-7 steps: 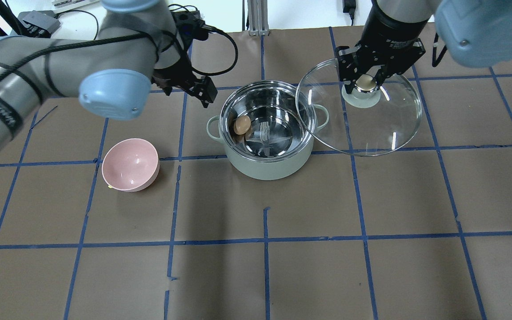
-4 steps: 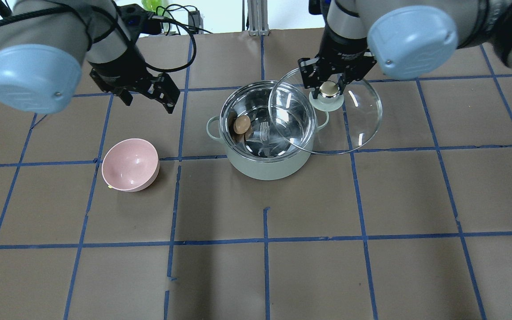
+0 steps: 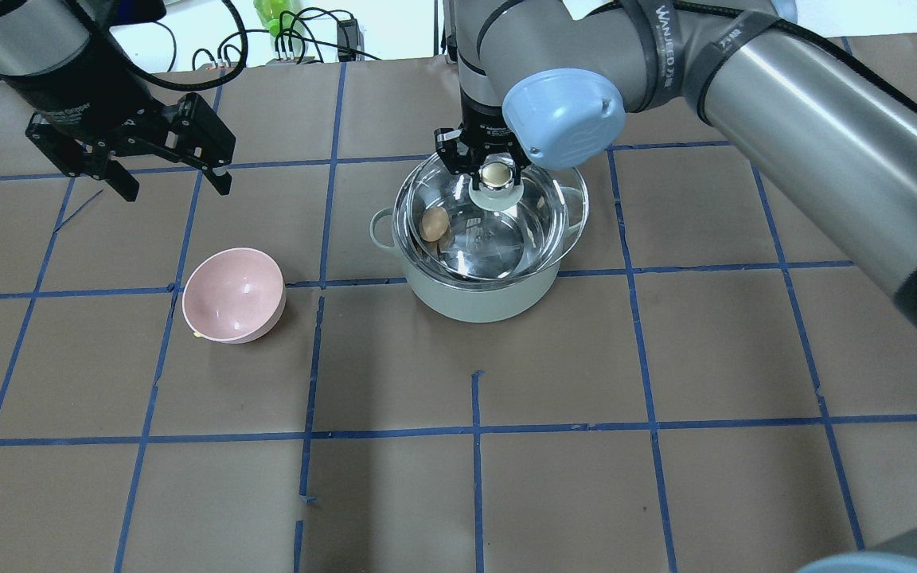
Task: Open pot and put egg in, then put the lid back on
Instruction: 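Open the left gripper to release the egg and withdraw it upward, then carry the glass lid back over the pot and lower it on with the right gripper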
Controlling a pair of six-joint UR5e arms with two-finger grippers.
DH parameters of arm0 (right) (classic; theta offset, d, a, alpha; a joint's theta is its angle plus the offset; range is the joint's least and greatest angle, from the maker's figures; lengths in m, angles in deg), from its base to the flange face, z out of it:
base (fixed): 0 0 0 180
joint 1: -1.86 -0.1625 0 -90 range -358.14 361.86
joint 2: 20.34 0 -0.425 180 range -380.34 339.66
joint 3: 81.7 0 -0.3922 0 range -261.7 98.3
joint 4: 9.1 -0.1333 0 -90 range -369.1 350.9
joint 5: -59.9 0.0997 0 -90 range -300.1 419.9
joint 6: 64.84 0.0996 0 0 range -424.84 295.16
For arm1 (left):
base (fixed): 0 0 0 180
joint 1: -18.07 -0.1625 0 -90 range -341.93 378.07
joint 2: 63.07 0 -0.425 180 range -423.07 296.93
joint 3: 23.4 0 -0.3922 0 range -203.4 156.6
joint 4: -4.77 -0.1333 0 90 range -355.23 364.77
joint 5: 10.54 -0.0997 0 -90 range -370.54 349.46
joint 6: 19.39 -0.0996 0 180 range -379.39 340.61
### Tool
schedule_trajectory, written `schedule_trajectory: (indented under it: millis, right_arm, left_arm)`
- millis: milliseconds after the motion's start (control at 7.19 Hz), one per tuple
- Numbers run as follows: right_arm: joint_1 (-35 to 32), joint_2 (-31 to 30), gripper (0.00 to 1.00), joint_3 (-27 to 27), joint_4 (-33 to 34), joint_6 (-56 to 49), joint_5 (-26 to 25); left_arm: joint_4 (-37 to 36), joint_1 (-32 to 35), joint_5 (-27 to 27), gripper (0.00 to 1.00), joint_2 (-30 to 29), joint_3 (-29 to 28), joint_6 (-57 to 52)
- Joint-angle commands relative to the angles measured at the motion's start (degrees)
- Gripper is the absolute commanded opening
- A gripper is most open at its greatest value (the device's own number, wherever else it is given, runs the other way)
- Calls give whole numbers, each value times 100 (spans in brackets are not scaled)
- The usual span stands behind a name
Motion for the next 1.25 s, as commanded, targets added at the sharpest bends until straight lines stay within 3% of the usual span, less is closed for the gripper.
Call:
schedule_trajectory:
  millis: [0, 278, 1113]
  right_arm:
    - [-61, 154, 0, 111, 144, 224, -14]
    - [-88, 215, 0, 111, 355, 329, -5]
    - [-114, 198, 0, -73, 365, 391, 48]
  left_arm:
    - [25, -19, -90, 100, -3, 54, -100]
    - [-2, -28, -328, 100, -92, 37, -401]
    - [-292, -72, -91, 100, -92, 142, -401]
